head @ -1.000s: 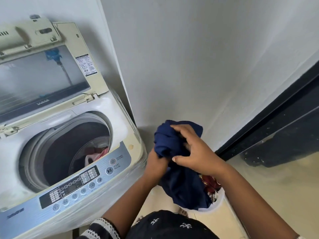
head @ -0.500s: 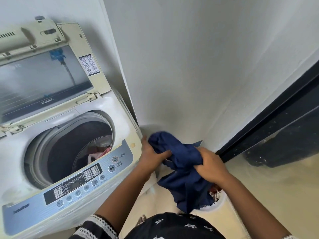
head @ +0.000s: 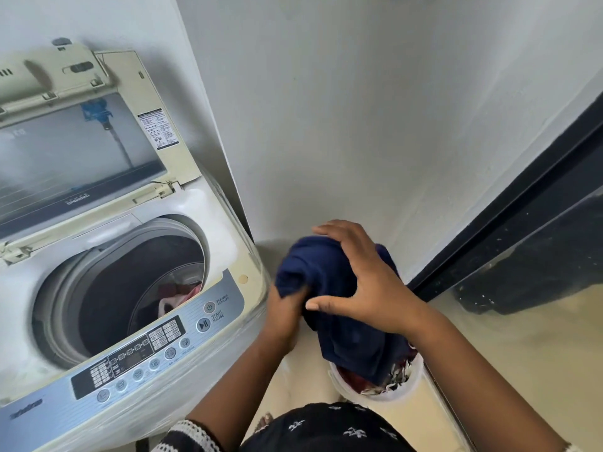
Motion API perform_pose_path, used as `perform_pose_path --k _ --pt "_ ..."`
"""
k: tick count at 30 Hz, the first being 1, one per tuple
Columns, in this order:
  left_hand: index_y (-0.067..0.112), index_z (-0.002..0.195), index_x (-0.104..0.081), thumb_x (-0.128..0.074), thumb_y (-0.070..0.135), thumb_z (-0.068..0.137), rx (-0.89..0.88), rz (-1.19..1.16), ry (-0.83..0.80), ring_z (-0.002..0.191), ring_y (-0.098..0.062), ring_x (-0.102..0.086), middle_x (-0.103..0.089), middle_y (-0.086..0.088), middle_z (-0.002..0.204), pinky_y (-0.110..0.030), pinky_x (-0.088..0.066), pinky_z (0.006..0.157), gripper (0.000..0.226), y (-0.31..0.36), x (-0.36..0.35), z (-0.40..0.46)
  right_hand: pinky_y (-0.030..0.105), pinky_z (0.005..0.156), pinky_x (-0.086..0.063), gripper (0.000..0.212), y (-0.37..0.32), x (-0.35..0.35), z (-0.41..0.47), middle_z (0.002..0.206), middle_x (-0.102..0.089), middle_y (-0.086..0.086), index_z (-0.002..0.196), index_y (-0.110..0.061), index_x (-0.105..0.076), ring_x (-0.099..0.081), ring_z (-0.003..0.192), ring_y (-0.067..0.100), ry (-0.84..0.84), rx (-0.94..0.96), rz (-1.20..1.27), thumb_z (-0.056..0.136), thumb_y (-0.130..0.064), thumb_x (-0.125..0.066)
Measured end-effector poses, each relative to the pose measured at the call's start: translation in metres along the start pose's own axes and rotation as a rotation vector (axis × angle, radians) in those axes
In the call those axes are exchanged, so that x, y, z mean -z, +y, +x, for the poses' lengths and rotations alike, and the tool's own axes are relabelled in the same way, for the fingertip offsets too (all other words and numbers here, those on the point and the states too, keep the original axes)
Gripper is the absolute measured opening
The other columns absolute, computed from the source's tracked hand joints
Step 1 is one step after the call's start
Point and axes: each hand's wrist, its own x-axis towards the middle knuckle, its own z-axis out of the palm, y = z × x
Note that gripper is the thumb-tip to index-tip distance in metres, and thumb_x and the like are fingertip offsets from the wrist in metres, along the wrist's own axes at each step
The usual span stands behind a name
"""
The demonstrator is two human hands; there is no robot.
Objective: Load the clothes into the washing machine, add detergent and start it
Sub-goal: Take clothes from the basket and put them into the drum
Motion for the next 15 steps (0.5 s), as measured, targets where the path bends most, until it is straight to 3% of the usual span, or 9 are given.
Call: perform_pose_path --k 3,5,6,8,9,11,13,15 --pt "0.017 0.098 -0.068 -0.044 0.022 0.099 0.156 -0.404 0.191 0.081 -0.013 -0.072 -0.077 0.003 0.086 -0.029 -0.054 0.071 0.024 0.019 -0.001 0.004 0.043 0.12 -0.025 0.12 0.03 -0.012 -0.017 0.159 -0.015 -0.017 0.152 -0.044 -0.013 -0.016 0.149 0.01 -0.014 -0.127 -0.032 0.057 -0.065 -0.084" --pt "0.024 0.08 -0.071 -0.033 0.03 0.103 0.177 -0.558 0.276 0.067 -0.008 -0.07 -0.074 0.01 0.071 -0.027 -0.051 0.065 0.044 0.033 0.008 0.001 0.044 0.119 -0.031 0.133 0.045 -0.024 -0.034 0.158 -0.012 -0.027 0.149 -0.055 -0.002 -0.019 0.148 0.005 -0.091 -0.298 0.24 0.052 -0.054 -0.093" --pt "0.027 0.077 -0.069 -0.027 0.034 0.105 0.209 -0.555 0.314 0.066 -0.007 -0.067 -0.073 0.013 0.071 -0.027 -0.051 0.062 0.051 0.038 0.011 -0.004 0.04 0.117 -0.035 0.136 0.046 -0.031 -0.04 0.156 -0.014 -0.03 0.147 -0.058 0.001 -0.024 0.146 0.001 -0.113 -0.333 0.377 0.052 -0.044 -0.096" --pt "0.02 0.089 -0.06 -0.022 0.043 0.105 0.322 -0.476 0.314 0.074 -0.012 -0.06 -0.067 0.006 0.1 -0.03 -0.048 0.065 0.047 0.035 0.015 -0.013 0.023 0.108 -0.043 0.138 0.043 -0.048 -0.048 0.151 -0.024 -0.031 0.146 -0.055 0.0 -0.034 0.135 -0.013 -0.109 -0.345 0.531 0.054 -0.027 -0.098" --pt "0.014 0.1 -0.058 -0.023 0.045 0.105 0.385 -0.439 0.28 0.077 -0.014 -0.058 -0.058 0.0 0.114 -0.031 -0.047 0.069 0.046 0.03 0.013 -0.017 0.014 0.1 -0.045 0.133 0.038 -0.058 -0.048 0.148 -0.03 -0.026 0.146 -0.047 -0.005 -0.04 0.128 -0.018 -0.072 -0.349 0.587 0.053 -0.021 -0.096" --pt "0.011 0.121 -0.054 -0.027 0.043 0.104 0.47 -0.407 0.201 0.079 -0.017 -0.058 -0.056 -0.003 0.12 -0.035 -0.047 0.076 0.045 0.021 0.005 -0.021 0.014 0.09 -0.049 0.107 0.033 -0.078 -0.048 0.138 -0.05 -0.01 0.14 -0.025 -0.03 -0.055 0.121 -0.006 0.115 -0.392 0.714 0.05 -0.025 -0.09" --pt "0.016 0.118 -0.058 -0.032 0.039 0.104 0.47 -0.363 0.084 0.084 -0.018 -0.065 -0.07 0.003 0.107 -0.032 -0.05 0.074 0.038 0.014 0.001 -0.022 0.021 0.086 -0.053 0.078 0.041 -0.086 -0.049 0.12 -0.065 -0.006 0.123 -0.023 -0.05 -0.064 0.114 0.013 0.342 -0.49 0.827 0.052 -0.026 -0.084" --pt "0.025 0.125 -0.058 -0.041 0.035 0.103 0.434 -0.139 -0.052 0.096 -0.017 -0.07 -0.074 0.004 0.108 -0.031 -0.056 0.076 0.03 -0.004 0.011 -0.016 0.023 0.084 -0.055 0.052 0.056 -0.075 -0.05 0.11 -0.07 -0.008 0.111 -0.027 -0.059 -0.067 0.109 0.017 0.465 -0.553 0.785 0.063 -0.018 -0.076"
